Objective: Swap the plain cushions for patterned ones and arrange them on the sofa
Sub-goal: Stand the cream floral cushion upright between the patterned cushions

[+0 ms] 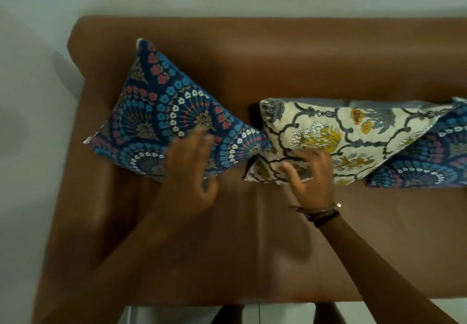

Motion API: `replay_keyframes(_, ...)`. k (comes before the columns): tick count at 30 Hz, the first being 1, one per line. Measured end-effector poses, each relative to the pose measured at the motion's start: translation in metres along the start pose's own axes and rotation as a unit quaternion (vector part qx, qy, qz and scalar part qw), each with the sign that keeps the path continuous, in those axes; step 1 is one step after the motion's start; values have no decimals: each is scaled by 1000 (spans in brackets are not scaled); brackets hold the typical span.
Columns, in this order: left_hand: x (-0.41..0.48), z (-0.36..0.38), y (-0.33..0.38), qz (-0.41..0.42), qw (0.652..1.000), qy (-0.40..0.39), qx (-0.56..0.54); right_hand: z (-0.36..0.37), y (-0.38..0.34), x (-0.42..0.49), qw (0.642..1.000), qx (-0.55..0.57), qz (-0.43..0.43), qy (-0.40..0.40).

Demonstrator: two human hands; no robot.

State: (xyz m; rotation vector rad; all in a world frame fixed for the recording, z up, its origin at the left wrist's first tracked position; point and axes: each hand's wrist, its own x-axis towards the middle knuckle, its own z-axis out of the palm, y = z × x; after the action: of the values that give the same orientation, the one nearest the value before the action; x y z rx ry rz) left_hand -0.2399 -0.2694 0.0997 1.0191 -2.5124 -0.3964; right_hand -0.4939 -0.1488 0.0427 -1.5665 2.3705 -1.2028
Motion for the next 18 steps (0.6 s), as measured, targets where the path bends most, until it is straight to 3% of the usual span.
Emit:
replay_keyframes(3,48,45,73,105,992,-67,17,-50,81,-26,986,-63,157,7)
replay_keyframes(7,132,100,144,83,984,-127,90,-86,171,-9,919,-13,388,-70)
replay_keyframes(10,172,134,162,29,964,-204,169,-84,213,25,893,65,415,-160)
replay_keyframes(13,182,149,176,-2,955,-216,205,-75,237,49,840,143,456,-256)
replay_keyframes(15,179,154,190,2,958,-203,201,-75,252,48,836,190,468,-216)
replay_keyframes(18,165,154,221,-2,962,-201,183,-92,257,36,862,149,449,-182)
